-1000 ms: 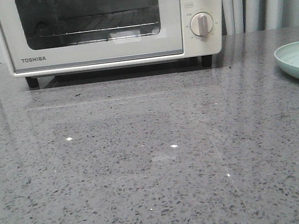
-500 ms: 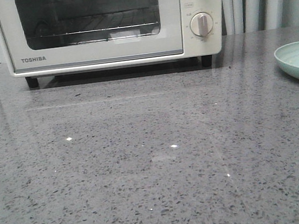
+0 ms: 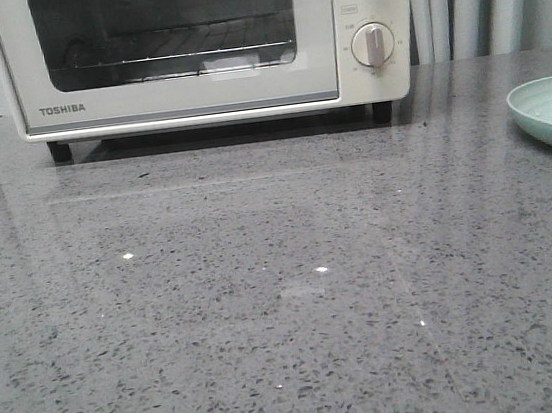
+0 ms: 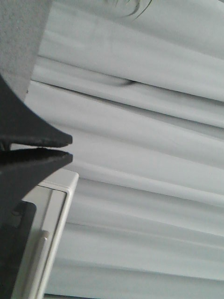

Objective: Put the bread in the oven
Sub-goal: 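Move the left gripper to the toaster oven door handle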

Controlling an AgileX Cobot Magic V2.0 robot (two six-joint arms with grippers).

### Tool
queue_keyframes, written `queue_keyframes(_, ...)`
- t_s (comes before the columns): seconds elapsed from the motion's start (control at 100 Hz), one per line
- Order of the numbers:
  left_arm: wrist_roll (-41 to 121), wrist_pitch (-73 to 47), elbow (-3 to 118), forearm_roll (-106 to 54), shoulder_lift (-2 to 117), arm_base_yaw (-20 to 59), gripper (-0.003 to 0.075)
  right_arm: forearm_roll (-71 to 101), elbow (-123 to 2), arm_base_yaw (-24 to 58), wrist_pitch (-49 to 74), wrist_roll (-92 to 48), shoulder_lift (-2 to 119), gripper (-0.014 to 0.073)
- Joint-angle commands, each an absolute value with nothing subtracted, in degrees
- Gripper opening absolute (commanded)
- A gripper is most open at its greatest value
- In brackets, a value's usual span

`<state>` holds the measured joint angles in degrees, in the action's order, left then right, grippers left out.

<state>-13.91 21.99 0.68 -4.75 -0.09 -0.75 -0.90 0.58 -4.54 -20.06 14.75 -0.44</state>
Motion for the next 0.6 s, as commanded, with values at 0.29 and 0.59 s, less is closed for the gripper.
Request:
queue_keyframes(0.29, -18.25, 25.61, 8.41, 3.16, -0.51, -0.45, -0.0022, -0.85, -14.80, -4.93, 7.83, 18.83, 1.78, -0.0067)
queue_keyframes(0.59, -22.61, 15.37, 16.20, 6.85, 4.03, -0.45, -0.0022, -0.85, -26.27, -4.93, 20.63, 17.66, 10.82, -0.0067)
